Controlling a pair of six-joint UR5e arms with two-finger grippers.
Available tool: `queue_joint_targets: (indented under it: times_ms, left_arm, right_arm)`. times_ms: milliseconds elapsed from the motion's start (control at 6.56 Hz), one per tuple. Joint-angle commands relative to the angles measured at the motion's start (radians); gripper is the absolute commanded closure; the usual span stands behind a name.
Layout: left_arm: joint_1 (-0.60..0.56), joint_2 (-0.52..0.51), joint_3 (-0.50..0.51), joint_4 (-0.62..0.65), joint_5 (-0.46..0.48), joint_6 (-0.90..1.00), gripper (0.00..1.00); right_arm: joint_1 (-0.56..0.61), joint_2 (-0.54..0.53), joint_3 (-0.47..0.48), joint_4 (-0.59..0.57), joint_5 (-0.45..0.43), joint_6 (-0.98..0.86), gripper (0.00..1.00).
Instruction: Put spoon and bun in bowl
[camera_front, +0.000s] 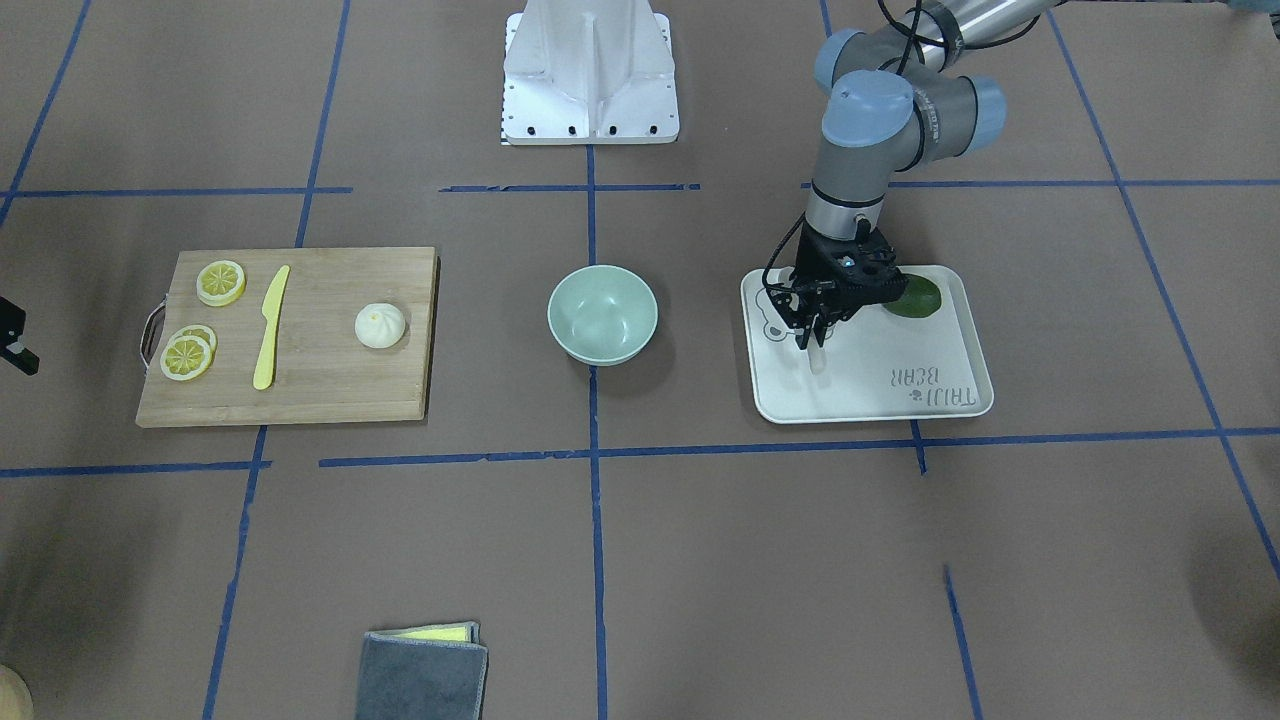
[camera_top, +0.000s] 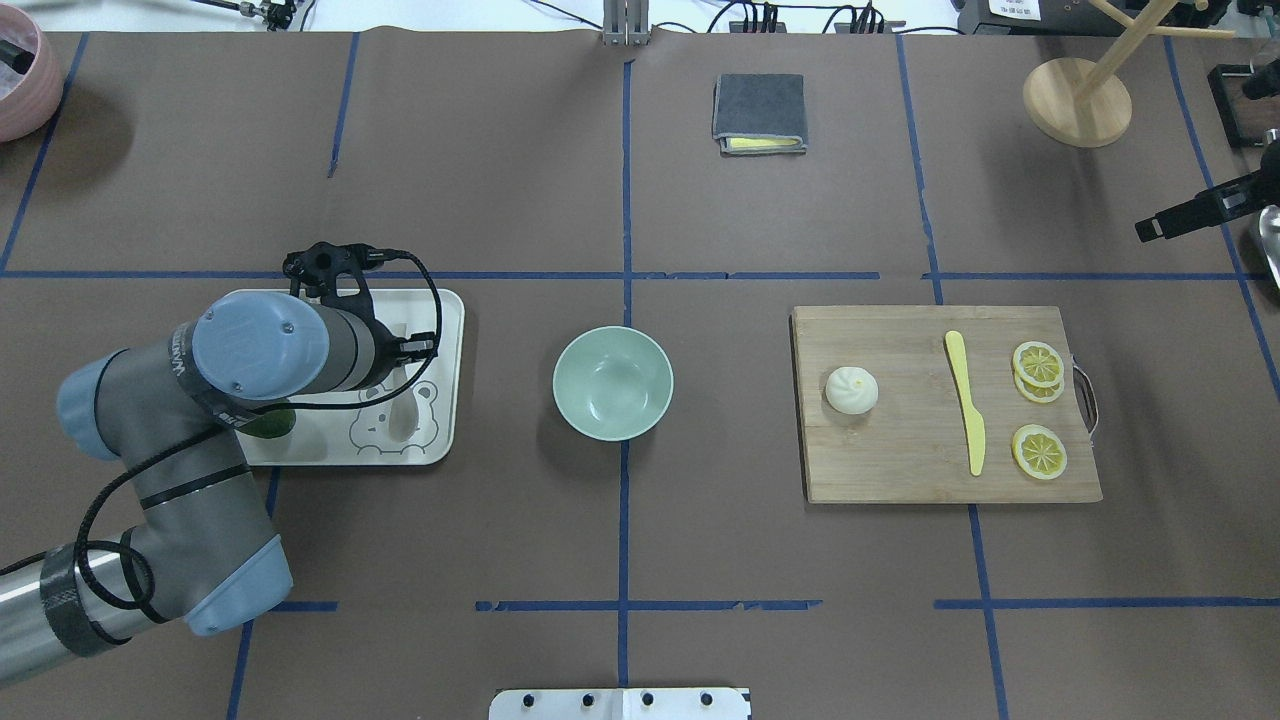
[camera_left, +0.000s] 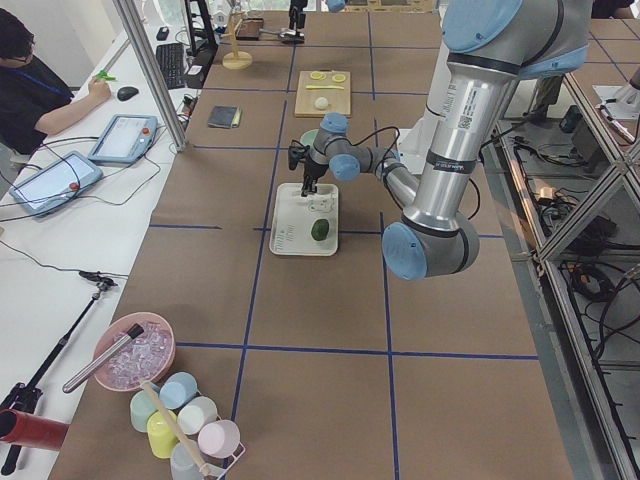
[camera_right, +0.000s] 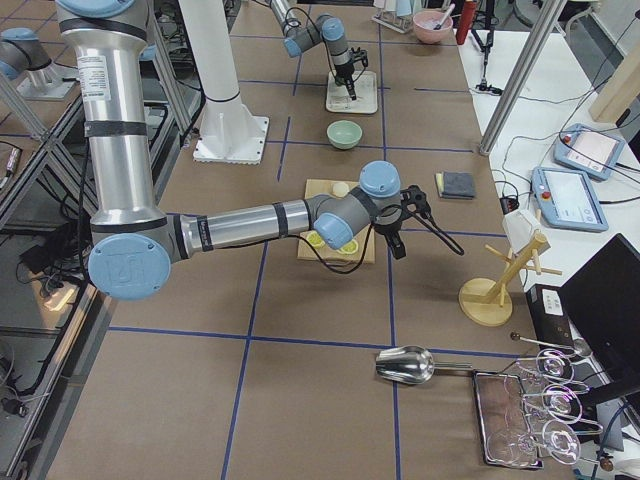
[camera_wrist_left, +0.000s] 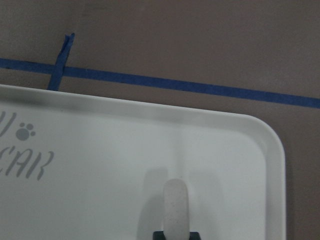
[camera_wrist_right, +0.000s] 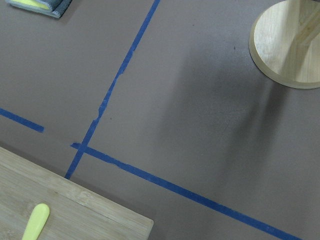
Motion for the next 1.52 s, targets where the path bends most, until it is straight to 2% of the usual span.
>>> queue_joint_targets:
  times_ms: [0, 152, 457, 610, 762, 1067, 1219, 1371]
  left_arm:
    - [0.000, -0.170, 0.012, 0.217, 0.009, -0.177, 1.00]
    - [0.004, -0.287, 0.047, 0.323, 0.012, -0.259, 1.00]
    - [0.032, -0.433, 0.189, 0.326, 0.012, -0.350, 1.00]
    - [0.052, -0.441, 0.196, 0.323, 0.013, -0.357, 1.00]
    - [0.072, -0.451, 0.197, 0.323, 0.015, -0.355, 0.88]
    - [0.077, -0.443, 0.190, 0.323, 0.017, -0.285, 0.46]
    - [0.078, -0.432, 0.181, 0.323, 0.017, -0.219, 0.00]
    - [0.075, -0.379, 0.105, 0.323, 0.014, -0.127, 0.00]
  right_arm:
    - [0.000, 0.000, 0.001, 0.001, 0.002, 0.003, 0.00]
    - [0.000, 0.000, 0.000, 0.001, 0.002, 0.003, 0.00]
    - [-0.005, 0.000, 0.001, 0.001, 0.002, 0.005, 0.00]
    - [-0.008, 0.001, 0.001, 0.001, 0.002, 0.005, 0.00]
    - [-0.009, 0.001, 0.001, 0.001, 0.002, 0.005, 0.00]
    - [-0.011, 0.001, 0.001, 0.001, 0.002, 0.005, 0.00]
    - [-0.011, 0.001, 0.003, 0.001, 0.002, 0.006, 0.00]
    - [-0.018, 0.006, 0.016, 0.000, 0.001, 0.013, 0.00]
